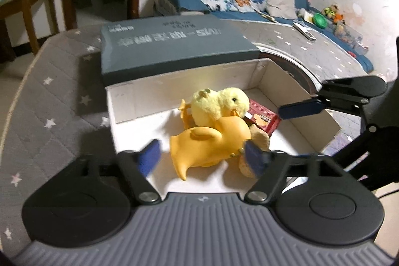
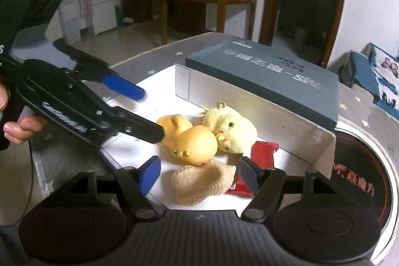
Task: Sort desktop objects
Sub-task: 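Carry the rubber duck with the left tool into the box and release, then withdraw the left tool from the box, then move both tools to the grey printed lid and grip its edges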
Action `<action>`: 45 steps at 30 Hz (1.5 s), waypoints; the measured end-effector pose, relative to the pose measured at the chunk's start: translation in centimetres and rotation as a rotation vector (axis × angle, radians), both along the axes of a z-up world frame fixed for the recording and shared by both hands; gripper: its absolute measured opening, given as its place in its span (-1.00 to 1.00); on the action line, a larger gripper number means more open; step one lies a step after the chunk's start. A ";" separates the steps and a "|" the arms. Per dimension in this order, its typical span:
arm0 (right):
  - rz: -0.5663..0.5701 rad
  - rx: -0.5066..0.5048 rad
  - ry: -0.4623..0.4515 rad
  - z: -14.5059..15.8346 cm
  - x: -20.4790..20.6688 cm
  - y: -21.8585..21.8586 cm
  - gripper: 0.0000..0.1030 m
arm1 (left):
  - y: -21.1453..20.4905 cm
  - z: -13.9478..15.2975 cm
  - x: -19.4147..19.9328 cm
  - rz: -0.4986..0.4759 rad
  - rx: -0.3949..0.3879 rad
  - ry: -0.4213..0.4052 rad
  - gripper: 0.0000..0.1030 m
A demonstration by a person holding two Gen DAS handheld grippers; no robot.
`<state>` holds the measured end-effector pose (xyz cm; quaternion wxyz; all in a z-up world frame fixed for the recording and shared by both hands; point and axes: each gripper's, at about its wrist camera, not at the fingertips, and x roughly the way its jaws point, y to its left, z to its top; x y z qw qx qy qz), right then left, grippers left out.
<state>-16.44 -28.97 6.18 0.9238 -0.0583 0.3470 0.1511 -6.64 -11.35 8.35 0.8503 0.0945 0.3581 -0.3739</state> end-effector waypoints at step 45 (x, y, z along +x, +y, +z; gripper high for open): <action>-0.264 0.171 -0.060 2.9 6.6 -9.8 0.93 | -6.4 3.1 7.6 0.204 0.156 -0.106 0.99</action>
